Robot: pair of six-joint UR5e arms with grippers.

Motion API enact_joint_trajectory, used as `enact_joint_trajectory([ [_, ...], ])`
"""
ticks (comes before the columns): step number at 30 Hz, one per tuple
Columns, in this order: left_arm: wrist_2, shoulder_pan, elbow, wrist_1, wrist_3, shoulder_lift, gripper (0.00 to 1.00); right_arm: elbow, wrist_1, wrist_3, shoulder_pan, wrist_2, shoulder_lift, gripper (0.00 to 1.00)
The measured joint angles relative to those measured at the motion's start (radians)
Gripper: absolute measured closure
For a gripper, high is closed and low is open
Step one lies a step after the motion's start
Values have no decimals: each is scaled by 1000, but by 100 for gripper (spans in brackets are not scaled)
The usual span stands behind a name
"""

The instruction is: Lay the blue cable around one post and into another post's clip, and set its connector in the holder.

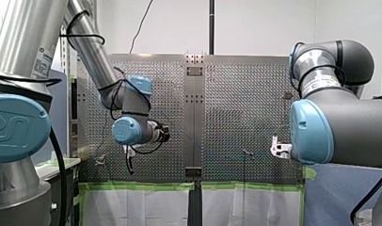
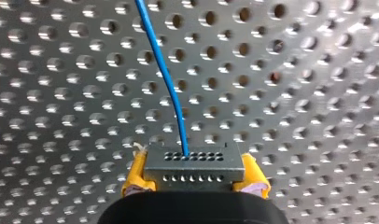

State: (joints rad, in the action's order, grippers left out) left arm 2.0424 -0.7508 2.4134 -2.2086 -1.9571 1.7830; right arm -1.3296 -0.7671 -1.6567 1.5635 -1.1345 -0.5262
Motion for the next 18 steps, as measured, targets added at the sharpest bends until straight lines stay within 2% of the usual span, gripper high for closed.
enact_joint_trajectory([
  [11, -6, 4, 89, 87, 21, 0, 0, 0, 13, 0, 8, -8, -20, 100],
  [18, -18, 13, 139, 146, 23, 0, 0, 0, 35, 0, 21, -40, -56, 100],
])
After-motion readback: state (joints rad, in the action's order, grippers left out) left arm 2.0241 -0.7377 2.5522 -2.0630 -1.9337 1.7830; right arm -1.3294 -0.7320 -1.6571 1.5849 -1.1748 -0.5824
